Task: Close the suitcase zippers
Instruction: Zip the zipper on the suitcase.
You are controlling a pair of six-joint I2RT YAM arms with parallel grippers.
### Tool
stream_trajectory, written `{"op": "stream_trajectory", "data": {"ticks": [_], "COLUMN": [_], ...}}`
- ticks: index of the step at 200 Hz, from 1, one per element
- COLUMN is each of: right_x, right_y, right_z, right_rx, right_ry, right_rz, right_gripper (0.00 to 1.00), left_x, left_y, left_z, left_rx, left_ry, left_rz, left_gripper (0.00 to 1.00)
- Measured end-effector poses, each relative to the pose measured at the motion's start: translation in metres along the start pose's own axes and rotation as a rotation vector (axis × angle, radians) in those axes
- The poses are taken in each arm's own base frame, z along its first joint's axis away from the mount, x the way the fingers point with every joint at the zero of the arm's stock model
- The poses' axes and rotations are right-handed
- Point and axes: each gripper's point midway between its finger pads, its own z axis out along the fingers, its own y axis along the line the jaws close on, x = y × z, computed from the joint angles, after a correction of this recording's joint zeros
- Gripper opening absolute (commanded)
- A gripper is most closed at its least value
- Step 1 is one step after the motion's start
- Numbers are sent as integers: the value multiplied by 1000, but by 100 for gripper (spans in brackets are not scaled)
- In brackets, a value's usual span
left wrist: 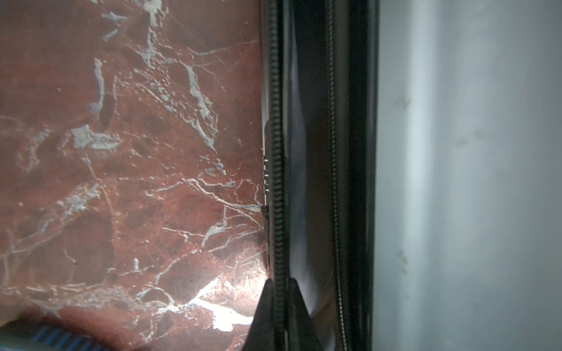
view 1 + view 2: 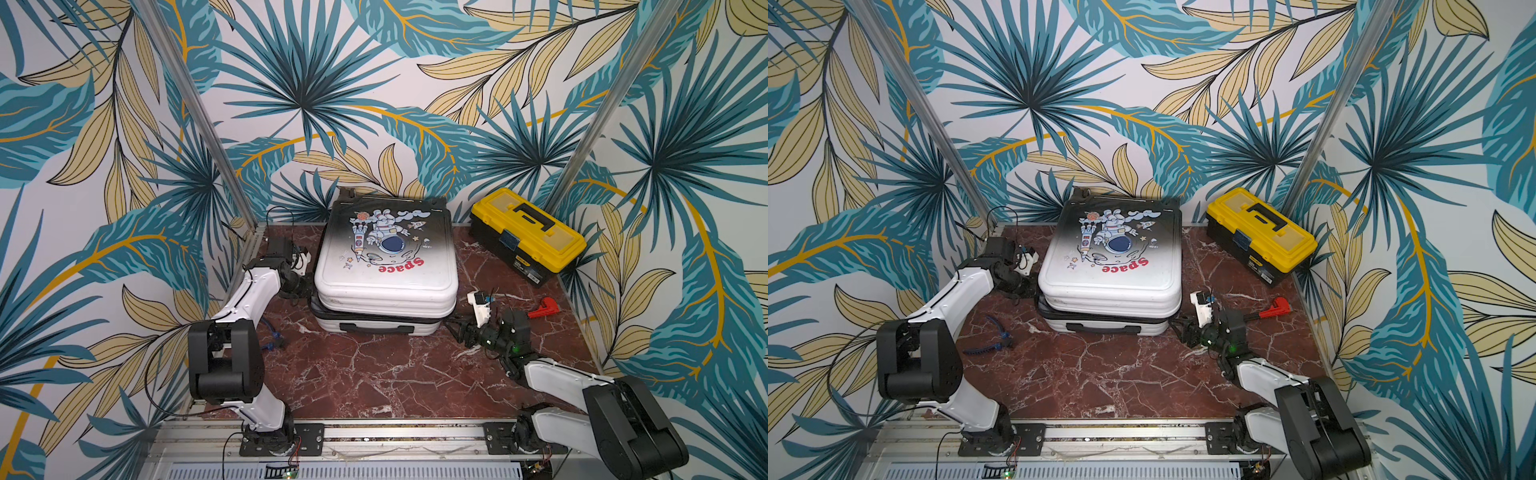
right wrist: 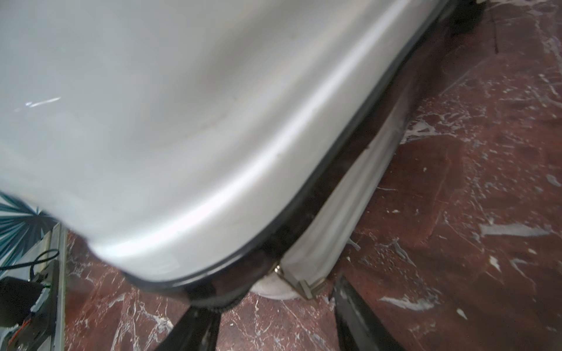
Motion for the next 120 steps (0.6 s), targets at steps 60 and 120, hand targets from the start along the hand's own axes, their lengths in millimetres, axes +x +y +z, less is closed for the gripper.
{"op": "stream_trajectory", "data": {"ticks": [60, 120], "right_x": [-1, -4], "right_y": [11, 19], "right_z": [10, 14], "right_rx": [-111, -164], "right_ry": [21, 22], "right_rz": [-77, -117], "right_gripper": [50, 41], "left_x": [-9, -16], "left_y": [5, 6], "left_z": [2, 5], "left_rx": [13, 44], "left_ry": [-7, 12], "left_rz": [59, 95], "left_gripper": [4, 4]}}
